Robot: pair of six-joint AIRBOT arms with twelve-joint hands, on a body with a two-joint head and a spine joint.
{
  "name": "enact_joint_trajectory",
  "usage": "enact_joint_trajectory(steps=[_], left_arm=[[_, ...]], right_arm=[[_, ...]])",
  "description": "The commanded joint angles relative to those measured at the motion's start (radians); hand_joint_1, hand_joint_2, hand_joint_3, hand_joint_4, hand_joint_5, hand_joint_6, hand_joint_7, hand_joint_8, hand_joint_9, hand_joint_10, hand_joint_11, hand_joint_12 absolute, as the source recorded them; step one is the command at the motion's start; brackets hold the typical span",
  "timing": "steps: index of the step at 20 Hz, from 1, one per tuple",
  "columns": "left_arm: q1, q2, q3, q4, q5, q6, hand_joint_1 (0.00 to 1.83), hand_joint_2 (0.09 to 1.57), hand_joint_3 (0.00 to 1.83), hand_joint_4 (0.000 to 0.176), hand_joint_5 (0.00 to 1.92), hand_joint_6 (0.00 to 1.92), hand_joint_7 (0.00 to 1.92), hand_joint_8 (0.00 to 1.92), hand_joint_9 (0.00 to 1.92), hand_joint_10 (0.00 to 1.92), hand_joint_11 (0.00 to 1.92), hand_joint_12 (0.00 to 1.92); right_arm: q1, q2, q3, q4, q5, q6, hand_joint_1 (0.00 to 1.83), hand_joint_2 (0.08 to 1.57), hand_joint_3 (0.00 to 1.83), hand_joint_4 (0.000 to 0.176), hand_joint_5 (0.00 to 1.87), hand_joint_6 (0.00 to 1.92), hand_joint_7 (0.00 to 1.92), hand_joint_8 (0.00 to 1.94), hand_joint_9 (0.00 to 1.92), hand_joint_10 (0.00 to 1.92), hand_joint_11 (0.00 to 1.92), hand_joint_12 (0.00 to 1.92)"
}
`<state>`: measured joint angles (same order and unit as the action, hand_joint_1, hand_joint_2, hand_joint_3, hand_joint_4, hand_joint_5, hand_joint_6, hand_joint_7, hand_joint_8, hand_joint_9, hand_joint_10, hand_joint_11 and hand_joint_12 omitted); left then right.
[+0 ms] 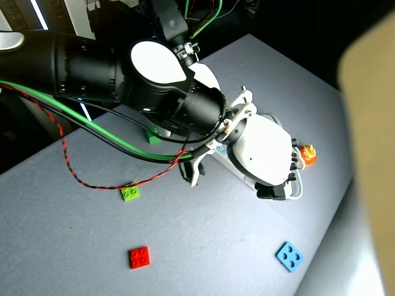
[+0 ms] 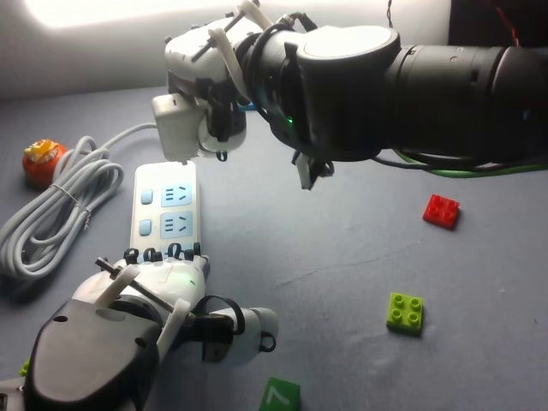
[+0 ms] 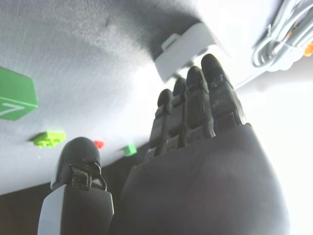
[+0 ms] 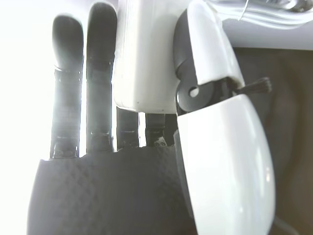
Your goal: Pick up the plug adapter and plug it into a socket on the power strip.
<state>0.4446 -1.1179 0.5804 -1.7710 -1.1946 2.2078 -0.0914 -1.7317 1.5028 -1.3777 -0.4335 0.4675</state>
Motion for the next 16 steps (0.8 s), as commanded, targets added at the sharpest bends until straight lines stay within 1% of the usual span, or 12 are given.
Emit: enact_joint_trajectory(steps=[1,3,5,7,9,10,12,13,14,16], left_arm=[[-0.007,0.006,-0.004,0.064,-0.033,-0.002,0.07,1.22,0.0,0.0,0.08,0.0,0.08,0.0,0.1,0.0,0.0,0.42],[-0.007,0.007,-0.006,0.064,-0.033,-0.002,0.07,1.23,0.0,0.0,0.08,0.0,0.08,0.0,0.1,0.0,0.0,0.42],[-0.007,0.007,-0.007,0.064,-0.033,-0.002,0.06,1.23,0.0,0.0,0.07,0.0,0.07,0.0,0.09,0.0,0.0,0.43],[-0.004,0.008,-0.008,0.064,-0.034,-0.001,0.06,1.23,0.0,0.0,0.07,0.0,0.08,0.0,0.1,0.0,0.0,0.43],[-0.003,0.009,-0.008,0.064,-0.036,-0.001,0.06,1.23,0.0,0.0,0.08,0.0,0.09,0.0,0.1,0.0,0.0,0.43],[-0.003,0.009,-0.008,0.064,-0.036,-0.001,0.05,1.23,0.0,0.0,0.08,0.0,0.08,0.0,0.09,0.0,0.0,0.42],[-0.002,0.01,-0.008,0.064,-0.036,-0.001,0.04,1.23,0.0,0.0,0.07,0.0,0.06,0.0,0.08,0.0,0.0,0.39],[-0.002,0.01,-0.009,0.064,-0.036,-0.001,0.06,1.23,0.0,0.0,0.08,0.0,0.08,0.0,0.09,0.0,0.0,0.42],[-0.002,0.012,-0.01,0.064,-0.036,-0.001,0.07,1.23,0.0,0.0,0.08,0.0,0.09,0.01,0.1,0.01,0.0,0.42],[-0.005,0.013,-0.012,0.064,-0.036,-0.001,0.07,1.23,0.0,0.0,0.08,0.0,0.08,0.0,0.1,0.0,0.0,0.38]], right_arm=[[0.004,-0.003,0.001,-0.046,0.004,-0.003,1.23,1.15,0.0,0.0,0.89,0.95,0.96,1.21,0.87,0.98,0.62,1.46],[-0.008,-0.02,0.006,-0.046,-0.018,-0.008,1.23,1.15,0.0,0.0,0.9,0.96,0.96,1.21,0.86,0.99,0.6,1.46],[-0.017,-0.032,0.012,-0.045,-0.026,0.007,1.23,1.15,0.0,0.0,0.9,0.95,0.97,1.19,0.87,0.98,0.63,1.43],[-0.023,-0.044,0.012,-0.045,-0.04,0.021,1.24,1.14,0.0,0.0,0.91,0.93,0.97,1.19,0.87,0.99,0.6,1.46],[-0.025,-0.05,0.012,-0.045,-0.05,0.037,1.23,1.15,0.0,0.0,0.89,0.96,0.97,1.19,0.88,0.98,0.65,1.45],[-0.026,-0.051,0.013,-0.045,-0.051,0.04,1.23,1.15,0.0,0.0,0.89,0.96,0.97,1.19,0.88,0.98,0.65,1.44],[-0.029,-0.056,0.019,-0.045,-0.052,0.055,1.23,1.15,0.0,0.0,0.88,0.97,0.95,1.22,0.85,1.01,0.6,1.47],[-0.03,-0.058,0.024,-0.045,-0.048,0.056,1.23,1.15,0.0,0.0,0.89,0.96,0.94,1.23,0.84,1.01,0.59,1.48],[-0.033,-0.06,0.028,-0.045,-0.041,0.056,1.23,1.15,0.0,0.0,0.9,0.95,0.97,1.19,0.86,1.0,0.63,1.45],[-0.035,-0.064,0.037,-0.045,-0.037,0.059,1.24,1.14,0.0,0.0,0.91,0.93,0.97,1.19,0.86,0.99,0.61,1.45]])
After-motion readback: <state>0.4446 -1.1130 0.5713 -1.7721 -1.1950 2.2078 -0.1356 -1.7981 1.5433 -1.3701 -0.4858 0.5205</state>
